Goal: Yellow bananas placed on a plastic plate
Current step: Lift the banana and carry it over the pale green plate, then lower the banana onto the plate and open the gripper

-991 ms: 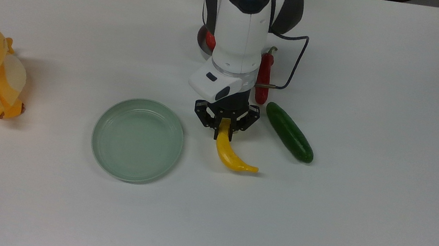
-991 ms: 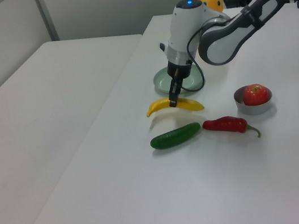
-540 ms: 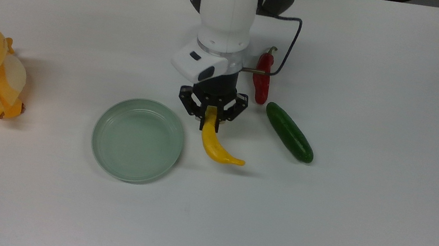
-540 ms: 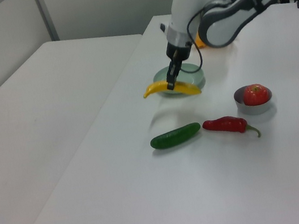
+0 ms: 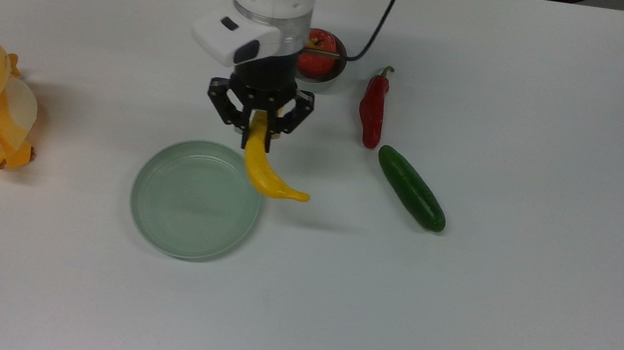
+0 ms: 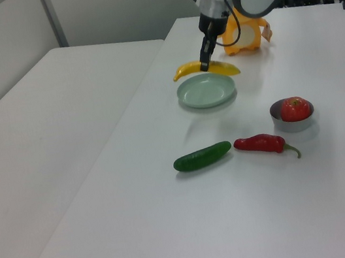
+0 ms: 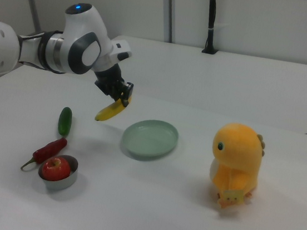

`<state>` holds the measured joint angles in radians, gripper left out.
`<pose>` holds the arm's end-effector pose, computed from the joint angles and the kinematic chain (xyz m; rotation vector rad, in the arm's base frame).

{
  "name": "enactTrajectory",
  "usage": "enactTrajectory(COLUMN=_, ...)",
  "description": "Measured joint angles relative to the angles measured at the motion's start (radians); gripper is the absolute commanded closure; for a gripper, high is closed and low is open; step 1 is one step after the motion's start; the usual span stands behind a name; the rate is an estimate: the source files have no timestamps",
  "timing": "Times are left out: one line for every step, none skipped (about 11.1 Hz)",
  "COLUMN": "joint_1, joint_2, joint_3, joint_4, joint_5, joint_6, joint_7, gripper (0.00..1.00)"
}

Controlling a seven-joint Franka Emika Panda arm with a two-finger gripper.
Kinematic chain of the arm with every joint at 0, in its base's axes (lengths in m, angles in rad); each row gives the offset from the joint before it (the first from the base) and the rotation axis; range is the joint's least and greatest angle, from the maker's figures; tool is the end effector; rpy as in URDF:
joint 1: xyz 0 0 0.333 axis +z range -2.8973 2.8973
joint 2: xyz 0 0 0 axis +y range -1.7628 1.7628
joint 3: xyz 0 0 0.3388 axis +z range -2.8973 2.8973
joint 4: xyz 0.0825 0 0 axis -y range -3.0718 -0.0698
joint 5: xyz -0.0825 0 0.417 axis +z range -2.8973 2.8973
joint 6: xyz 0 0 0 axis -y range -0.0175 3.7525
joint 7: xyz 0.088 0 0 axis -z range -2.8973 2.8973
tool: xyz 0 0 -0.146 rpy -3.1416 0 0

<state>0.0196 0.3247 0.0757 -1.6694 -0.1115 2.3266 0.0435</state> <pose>0.7288 0.0595 0.4232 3.0469 0.1626 0.5200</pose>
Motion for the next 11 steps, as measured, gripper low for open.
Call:
enactTrajectory(joint_1=-0.019, joint_2=-0.003, joint_3=0.000, joint_4=0.000, joint_5=0.000, joint_6=0.000, joint_7=-0.028, gripper=0.99)
enactTrajectory(joint_1=-0.041, joint_2=-0.003, joint_3=-0.001, joint_4=0.000, joint_5=0.000, joint_6=0.000, joint_7=-0.059, gripper=0.98)
enactTrajectory(joint_1=-0.061, joint_2=-0.003, joint_3=-0.001, joint_4=0.000, joint_5=0.000, joint_6=0.000, joint_7=-0.089, gripper=0.98)
enactTrajectory(joint_1=-0.086, joint_2=-0.003, joint_3=-0.002, joint_4=0.000, joint_5=0.001, joint_6=0.000, joint_7=-0.120, gripper=0.98)
enactTrajectory(joint_1=-0.098, joint_2=-0.001, joint_3=-0.008, joint_4=-0.001, joint_5=0.001, joint_6=0.011, joint_7=-0.124, gripper=0.98)
enactTrajectory(joint_1=-0.105, joint_2=0.006, joint_3=-0.021, joint_4=-0.004, joint_5=0.001, joint_6=0.030, joint_7=-0.136, gripper=0.98)
enactTrajectory(joint_1=-0.108, joint_2=0.023, joint_3=-0.036, joint_4=-0.011, joint_5=0.001, joint_6=0.066, joint_7=-0.151, gripper=0.98)
enactTrajectory(joint_1=-0.109, joint_2=0.052, joint_3=-0.053, joint_4=-0.016, joint_5=0.001, joint_6=0.118, joint_7=-0.160, gripper=0.98)
enactTrajectory(joint_1=-0.109, joint_2=0.087, joint_3=-0.063, joint_4=-0.018, joint_5=0.001, joint_6=0.173, joint_7=-0.163, gripper=0.98)
enactTrajectory(joint_1=-0.109, joint_2=0.124, joint_3=-0.067, joint_4=-0.019, joint_5=0.001, joint_6=0.228, joint_7=-0.165, gripper=0.98)
enactTrajectory(joint_1=-0.109, joint_2=0.155, joint_3=-0.068, joint_4=-0.019, joint_5=0.001, joint_6=0.273, joint_7=-0.165, gripper=0.98)
